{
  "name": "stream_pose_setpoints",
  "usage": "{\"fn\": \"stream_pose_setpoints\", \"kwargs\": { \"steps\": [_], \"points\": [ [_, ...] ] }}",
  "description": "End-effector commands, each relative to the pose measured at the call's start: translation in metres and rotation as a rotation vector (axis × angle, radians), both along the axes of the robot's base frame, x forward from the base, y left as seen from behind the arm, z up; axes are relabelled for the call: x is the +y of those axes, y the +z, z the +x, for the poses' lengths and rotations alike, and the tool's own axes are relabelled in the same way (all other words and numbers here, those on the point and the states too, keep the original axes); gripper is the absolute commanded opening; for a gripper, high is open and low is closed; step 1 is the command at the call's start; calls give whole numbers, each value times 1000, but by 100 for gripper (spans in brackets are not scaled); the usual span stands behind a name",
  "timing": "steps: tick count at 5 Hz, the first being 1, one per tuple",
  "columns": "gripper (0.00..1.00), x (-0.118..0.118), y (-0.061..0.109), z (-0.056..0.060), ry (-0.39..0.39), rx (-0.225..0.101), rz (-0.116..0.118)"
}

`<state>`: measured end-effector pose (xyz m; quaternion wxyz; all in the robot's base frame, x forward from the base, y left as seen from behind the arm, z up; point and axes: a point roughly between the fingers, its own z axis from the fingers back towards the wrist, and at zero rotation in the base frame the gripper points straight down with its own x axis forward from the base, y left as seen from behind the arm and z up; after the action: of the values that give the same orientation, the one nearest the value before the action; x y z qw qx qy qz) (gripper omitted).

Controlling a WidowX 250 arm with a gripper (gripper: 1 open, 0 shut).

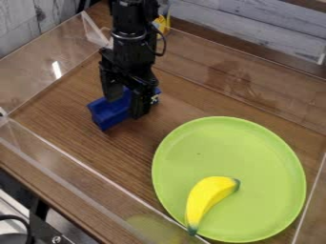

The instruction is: Put the blue object in the green plate

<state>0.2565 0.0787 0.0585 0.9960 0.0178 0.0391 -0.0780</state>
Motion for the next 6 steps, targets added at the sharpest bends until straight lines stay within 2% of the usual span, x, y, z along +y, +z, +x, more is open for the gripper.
{"fn": "stream_pose_setpoints", "kwargs": {
  "steps": [1, 6],
  "points": [
    [100, 8, 14, 4, 11, -55, 26],
    [100, 21, 24, 16, 29, -111, 61]
  ]
}}
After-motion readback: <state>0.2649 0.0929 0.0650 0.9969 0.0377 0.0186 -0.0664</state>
